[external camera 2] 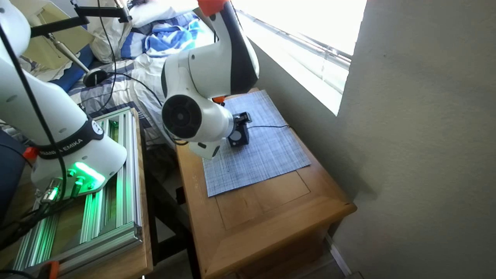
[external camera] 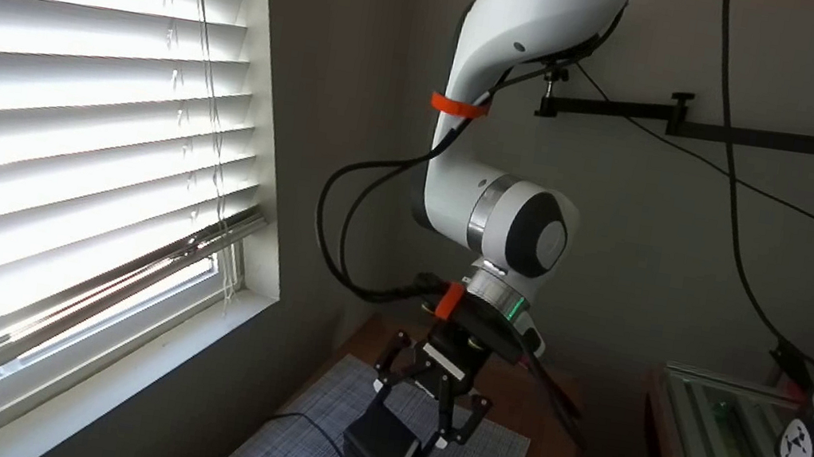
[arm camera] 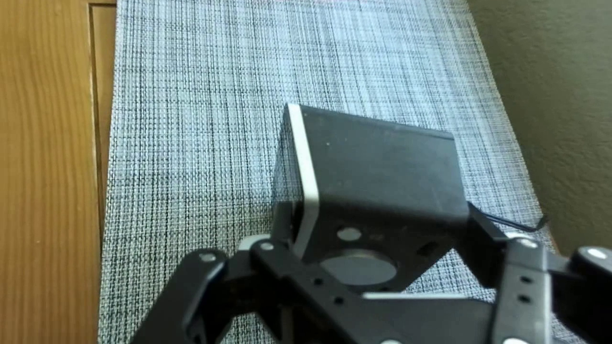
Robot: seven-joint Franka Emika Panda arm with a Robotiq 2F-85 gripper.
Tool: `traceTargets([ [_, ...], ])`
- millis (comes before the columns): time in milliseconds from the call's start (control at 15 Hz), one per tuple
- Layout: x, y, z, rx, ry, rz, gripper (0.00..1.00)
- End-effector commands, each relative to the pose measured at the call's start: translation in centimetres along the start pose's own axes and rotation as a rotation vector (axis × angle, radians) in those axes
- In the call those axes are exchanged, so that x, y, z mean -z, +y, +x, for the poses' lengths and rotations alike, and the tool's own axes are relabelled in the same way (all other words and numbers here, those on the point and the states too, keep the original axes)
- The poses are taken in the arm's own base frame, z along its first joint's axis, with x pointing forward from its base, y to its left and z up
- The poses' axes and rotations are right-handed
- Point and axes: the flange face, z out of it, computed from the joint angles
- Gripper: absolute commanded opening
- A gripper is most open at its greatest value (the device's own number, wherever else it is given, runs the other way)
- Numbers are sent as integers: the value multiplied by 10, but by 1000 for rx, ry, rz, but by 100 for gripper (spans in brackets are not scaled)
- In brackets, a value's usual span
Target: Lay the alarm clock down
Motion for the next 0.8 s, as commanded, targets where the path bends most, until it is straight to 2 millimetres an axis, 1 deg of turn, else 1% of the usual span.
traceTargets([
  [0,13,-16,-25,43,81,-74,58],
  [200,11,-28,-35,64,160,-138,58],
  [467,-2,-38,-42,90,180,-214,58],
  [600,-2,-43,-46,103,174,-224,58],
  [667,-1,-44,-47,113,172,-226,96],
  [733,1,-46,-50,130,175,-230,97],
])
